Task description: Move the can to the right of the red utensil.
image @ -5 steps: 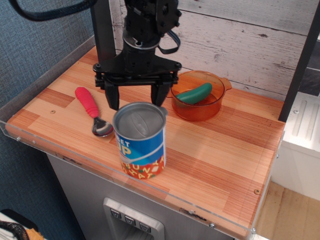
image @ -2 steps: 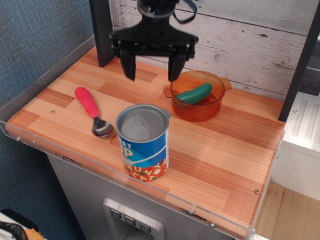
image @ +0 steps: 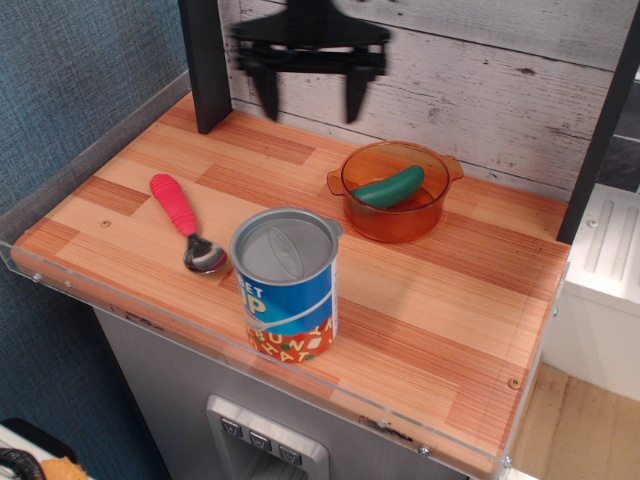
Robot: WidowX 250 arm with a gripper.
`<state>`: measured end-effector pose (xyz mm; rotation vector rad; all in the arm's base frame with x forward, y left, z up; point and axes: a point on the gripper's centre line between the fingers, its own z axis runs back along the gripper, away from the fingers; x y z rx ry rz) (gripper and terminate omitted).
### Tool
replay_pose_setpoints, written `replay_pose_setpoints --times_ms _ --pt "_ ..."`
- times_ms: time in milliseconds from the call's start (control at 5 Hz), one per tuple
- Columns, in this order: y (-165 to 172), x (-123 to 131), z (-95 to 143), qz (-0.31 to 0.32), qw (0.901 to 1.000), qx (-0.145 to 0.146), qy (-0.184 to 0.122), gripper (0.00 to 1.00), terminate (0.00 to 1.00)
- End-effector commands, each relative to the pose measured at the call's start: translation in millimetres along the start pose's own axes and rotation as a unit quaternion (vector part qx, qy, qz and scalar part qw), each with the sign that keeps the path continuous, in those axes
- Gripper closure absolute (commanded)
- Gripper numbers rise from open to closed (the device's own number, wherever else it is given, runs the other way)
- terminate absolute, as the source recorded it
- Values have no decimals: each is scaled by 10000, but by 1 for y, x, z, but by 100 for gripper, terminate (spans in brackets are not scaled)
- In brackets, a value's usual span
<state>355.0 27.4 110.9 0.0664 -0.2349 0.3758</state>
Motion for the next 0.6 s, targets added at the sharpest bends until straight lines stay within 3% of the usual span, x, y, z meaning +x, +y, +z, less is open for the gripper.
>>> replay_pose_setpoints --times_ms 0,200,400 --pt "-36 12 14 -660 9970 -388 -89 0 0" --pt "-36 12 14 -660 9970 -388 -89 0 0" --pt "-36 12 14 -660 9970 -388 -89 0 100"
